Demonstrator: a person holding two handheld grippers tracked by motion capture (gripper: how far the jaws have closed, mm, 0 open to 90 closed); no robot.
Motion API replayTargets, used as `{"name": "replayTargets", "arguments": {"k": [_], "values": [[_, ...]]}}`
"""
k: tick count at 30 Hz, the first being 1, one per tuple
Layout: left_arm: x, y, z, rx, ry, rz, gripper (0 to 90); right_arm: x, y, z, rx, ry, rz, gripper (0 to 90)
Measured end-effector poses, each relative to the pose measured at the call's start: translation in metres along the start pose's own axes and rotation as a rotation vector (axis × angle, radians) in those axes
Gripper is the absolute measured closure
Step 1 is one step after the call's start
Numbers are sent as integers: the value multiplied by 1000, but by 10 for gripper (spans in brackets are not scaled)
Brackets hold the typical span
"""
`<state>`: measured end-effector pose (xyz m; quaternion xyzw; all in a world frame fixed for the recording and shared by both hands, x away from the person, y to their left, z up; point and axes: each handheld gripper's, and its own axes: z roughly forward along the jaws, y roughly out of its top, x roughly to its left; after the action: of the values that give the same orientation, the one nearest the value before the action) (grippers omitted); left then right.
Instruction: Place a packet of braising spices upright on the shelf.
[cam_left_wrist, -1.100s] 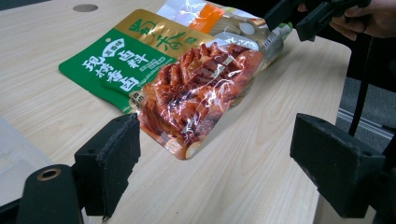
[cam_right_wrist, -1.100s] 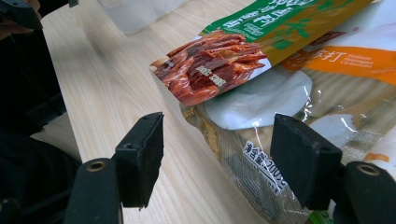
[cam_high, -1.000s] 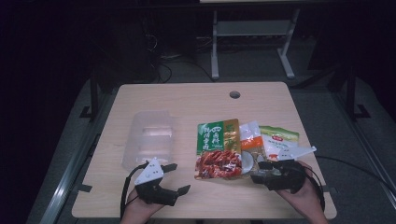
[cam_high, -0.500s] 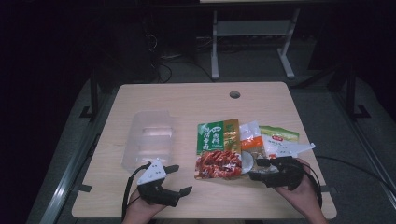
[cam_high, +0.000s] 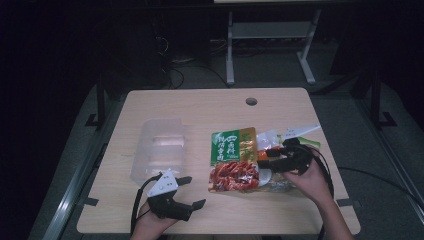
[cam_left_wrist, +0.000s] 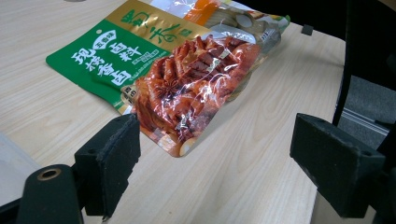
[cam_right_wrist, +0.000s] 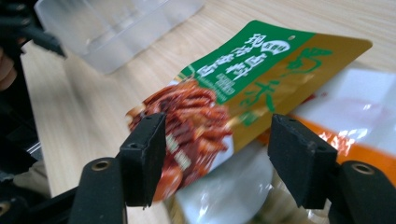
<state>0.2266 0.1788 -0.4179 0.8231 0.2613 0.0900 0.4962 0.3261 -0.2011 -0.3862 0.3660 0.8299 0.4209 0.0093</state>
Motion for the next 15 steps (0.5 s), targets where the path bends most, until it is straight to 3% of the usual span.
{"name": "replayTargets", "arguments": {"k": [5, 15], "values": [[1, 0, -1, 0, 15, -2, 161, -16, 25, 17, 68, -11, 37, 385], [2, 1, -1, -3, 14, -13, 160, -35, 43, 43, 141, -42, 72, 396]]}}
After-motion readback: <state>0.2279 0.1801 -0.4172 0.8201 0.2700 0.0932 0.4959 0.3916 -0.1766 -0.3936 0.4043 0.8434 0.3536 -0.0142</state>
